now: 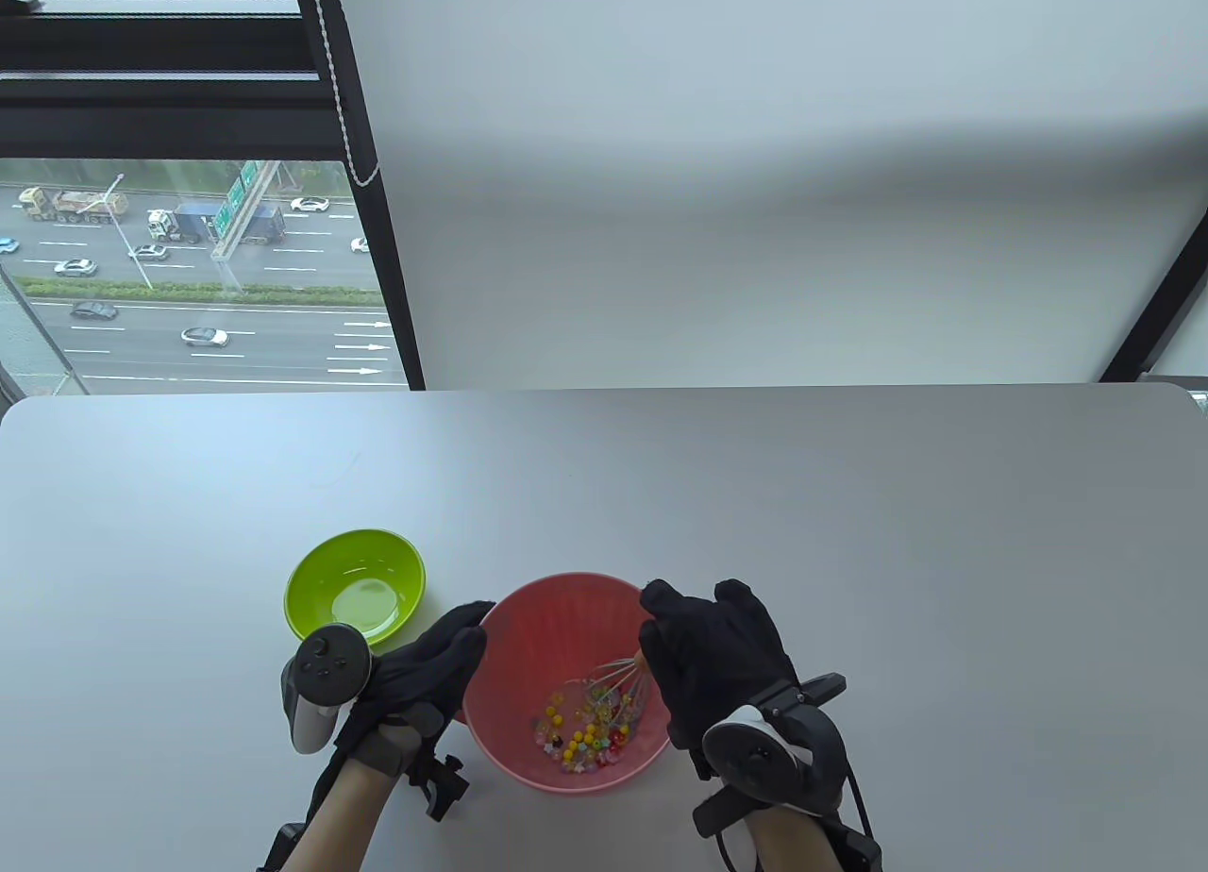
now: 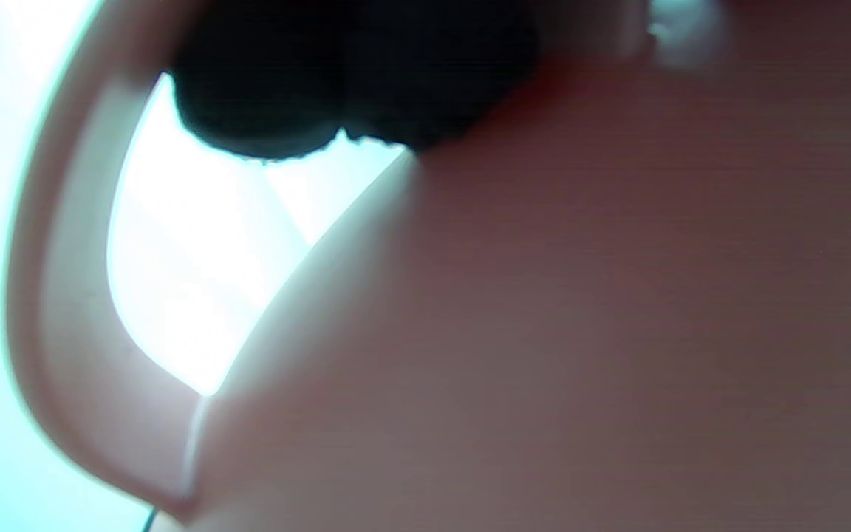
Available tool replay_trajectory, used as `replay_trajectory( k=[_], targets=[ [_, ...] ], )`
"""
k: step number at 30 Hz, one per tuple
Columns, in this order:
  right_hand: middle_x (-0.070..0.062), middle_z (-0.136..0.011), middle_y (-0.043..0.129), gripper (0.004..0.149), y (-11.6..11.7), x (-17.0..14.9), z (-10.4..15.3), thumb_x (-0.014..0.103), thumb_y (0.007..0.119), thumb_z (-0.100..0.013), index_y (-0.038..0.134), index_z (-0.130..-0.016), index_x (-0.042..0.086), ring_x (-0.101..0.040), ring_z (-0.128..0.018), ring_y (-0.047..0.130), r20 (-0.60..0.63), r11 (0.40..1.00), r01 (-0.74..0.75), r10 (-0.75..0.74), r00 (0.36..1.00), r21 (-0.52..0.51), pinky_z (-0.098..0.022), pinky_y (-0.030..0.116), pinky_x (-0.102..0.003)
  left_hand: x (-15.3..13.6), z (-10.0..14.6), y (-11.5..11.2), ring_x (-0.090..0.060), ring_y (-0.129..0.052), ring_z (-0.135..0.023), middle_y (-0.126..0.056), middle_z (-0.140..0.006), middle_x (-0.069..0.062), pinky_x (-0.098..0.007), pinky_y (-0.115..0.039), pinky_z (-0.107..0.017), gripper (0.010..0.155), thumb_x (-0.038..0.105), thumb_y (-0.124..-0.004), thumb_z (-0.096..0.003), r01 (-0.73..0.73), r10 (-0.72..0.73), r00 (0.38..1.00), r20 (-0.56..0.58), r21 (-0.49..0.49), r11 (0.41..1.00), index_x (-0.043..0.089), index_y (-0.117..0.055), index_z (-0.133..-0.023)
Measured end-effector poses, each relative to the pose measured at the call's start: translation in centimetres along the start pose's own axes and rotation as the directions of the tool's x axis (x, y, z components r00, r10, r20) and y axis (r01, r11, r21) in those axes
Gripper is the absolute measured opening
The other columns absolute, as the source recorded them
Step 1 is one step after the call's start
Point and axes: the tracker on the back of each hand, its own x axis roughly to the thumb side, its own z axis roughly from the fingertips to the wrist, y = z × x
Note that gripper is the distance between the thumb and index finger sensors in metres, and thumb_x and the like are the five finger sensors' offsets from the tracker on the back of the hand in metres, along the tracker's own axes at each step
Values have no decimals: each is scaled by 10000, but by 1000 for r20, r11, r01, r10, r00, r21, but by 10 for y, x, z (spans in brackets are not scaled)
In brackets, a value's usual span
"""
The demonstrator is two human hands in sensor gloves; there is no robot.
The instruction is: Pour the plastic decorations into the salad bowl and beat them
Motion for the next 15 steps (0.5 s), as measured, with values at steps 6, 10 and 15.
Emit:
replay_trajectory(
  k=[6, 10, 15],
  targets=[
    [77, -704, 930, 445, 0, -2, -1, 522, 670, -585, 643, -989, 336, -171, -448, 949, -20, 999, 43, -43, 999, 14, -708, 647, -468, 0, 0, 0, -284, -946, -409, -933, -413, -7, -578, -647, -686, 668, 599, -595, -570, 0, 0, 1000, 0, 0, 1000, 105, -724, -1001],
    [75, -702, 934, 449, 3, -3, -1, 522, 673, -584, 650, -985, 325, -173, -446, 952, -41, 995, 95, -93, 995, 37, -706, 651, -468, 0, 0, 0, -283, -945, -410, -933, -413, -5, -577, -648, -686, 666, 600, -593, -570, 0, 0, 1000, 0, 0, 1000, 108, -724, -1001],
    [78, -714, 939, 444, 8, -1, -1, 527, 687, -576, 664, -970, 323, -173, -462, 969, -49, 988, 140, -137, 989, 62, -705, 656, -465, 0, 0, 0, -284, -945, -410, -933, -413, -6, -577, -647, -686, 667, 599, -593, -570, -3, 3, 1000, -1, 1, 1000, 108, -724, -1001]
  ],
)
